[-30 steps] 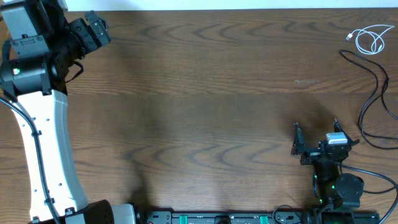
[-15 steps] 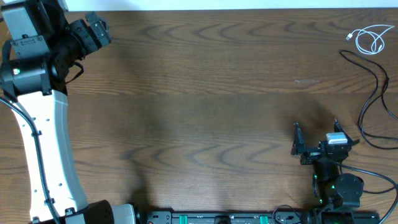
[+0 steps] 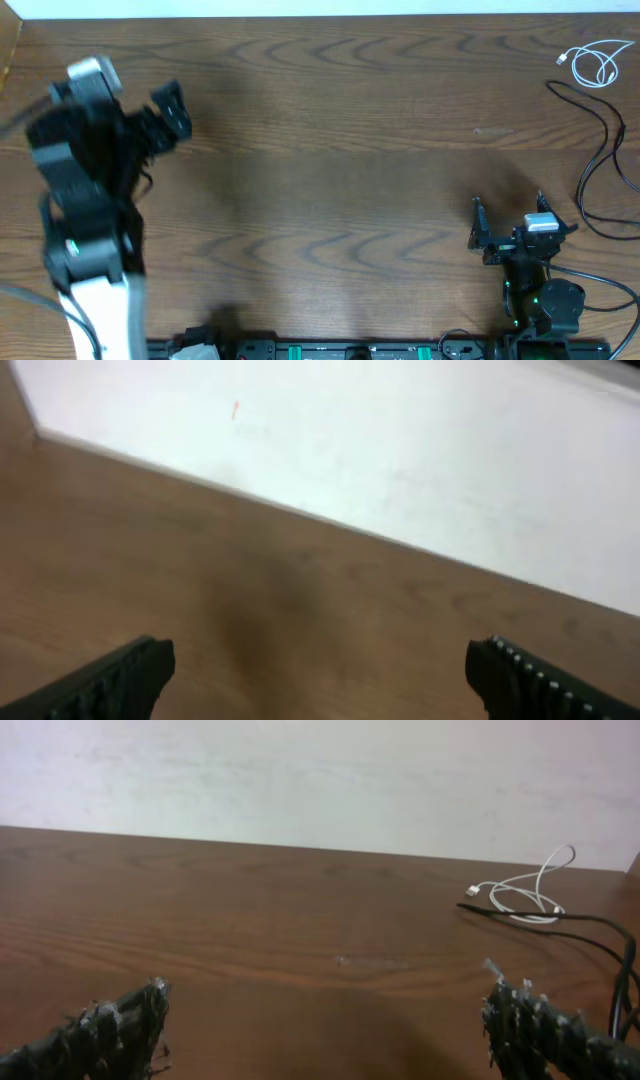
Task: Untangle cables
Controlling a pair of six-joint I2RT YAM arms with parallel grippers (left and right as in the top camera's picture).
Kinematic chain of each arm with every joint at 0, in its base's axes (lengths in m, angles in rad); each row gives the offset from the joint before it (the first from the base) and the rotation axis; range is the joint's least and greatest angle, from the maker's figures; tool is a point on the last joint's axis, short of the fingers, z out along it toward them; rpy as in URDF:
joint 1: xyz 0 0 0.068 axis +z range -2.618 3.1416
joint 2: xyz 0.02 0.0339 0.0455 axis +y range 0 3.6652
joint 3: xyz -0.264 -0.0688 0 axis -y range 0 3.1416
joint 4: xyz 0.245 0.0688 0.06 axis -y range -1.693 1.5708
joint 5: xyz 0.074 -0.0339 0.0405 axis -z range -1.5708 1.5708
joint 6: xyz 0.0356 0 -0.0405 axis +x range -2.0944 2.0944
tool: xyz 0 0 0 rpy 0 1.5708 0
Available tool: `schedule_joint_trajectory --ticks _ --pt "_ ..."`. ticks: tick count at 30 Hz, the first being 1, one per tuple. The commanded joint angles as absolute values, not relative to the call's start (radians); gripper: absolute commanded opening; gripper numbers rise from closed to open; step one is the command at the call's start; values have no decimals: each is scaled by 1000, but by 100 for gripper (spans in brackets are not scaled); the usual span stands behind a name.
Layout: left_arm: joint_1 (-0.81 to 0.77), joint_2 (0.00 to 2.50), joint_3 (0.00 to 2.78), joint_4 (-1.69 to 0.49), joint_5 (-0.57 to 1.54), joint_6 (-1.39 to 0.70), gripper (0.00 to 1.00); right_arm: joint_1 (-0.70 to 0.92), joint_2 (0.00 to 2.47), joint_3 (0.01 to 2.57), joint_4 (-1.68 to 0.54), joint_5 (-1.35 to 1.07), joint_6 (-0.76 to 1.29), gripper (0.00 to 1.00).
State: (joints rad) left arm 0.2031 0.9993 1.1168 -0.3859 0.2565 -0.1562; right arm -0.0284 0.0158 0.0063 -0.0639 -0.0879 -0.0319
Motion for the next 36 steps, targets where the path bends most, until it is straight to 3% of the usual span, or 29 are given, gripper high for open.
schedule_joint_trajectory --ticks 1,8,18,25,36 --pt "162 859 917 -280 250 -70 98 -25 11 6 -70 -80 -16 99" --pt "93 556 530 -52 250 30 98 -25 11 6 -70 -81 -15 99" --pt "85 181 141 9 249 44 98 -25 11 6 -70 -80 -15 99" --pt "86 30 4 -15 249 45 98 -25 11 6 -70 -81 -15 99" --pt "86 1 4 -48 231 45 98 -25 11 6 -70 -81 -16 99"
